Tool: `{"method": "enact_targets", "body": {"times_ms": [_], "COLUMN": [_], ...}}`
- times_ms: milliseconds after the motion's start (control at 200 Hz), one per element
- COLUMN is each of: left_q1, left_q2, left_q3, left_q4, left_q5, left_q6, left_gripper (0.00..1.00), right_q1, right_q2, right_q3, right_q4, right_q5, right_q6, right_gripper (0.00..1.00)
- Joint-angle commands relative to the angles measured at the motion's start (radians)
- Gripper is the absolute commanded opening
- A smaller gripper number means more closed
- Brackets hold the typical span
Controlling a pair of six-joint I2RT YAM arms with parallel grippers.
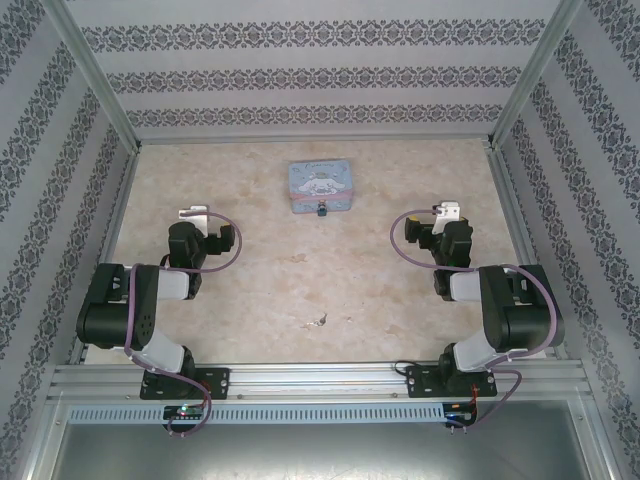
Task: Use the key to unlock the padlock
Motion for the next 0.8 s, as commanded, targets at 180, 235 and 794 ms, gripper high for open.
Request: {"method": "enact_targets", "body": {"times_ms": [180, 235, 794], "left_q1": [0.010, 0.009, 0.006], "left_q2": [0.008, 0.007, 0.006], "left_q3": [0.009, 0.009, 0.015], "left_q4": [0.009, 0.009, 0.000], "left_q5": [0.011, 0.011, 0.006], "left_q6": [0.019, 0.021, 0.021], "left_gripper": [1.00, 1.00, 1.00], "right_q1": [-0.002, -0.002, -0.008], "right_q2": [-0.002, -0.003, 0.000], "right_q3": [0.010, 0.010, 0.016], "right_q4": [0.028, 0.027, 0.022], "right_q5": [-0.024, -0.025, -0.031], "right_q6": [0.007, 0.008, 0.015], "right_gripper": [0.98, 0.98, 0.98]}}
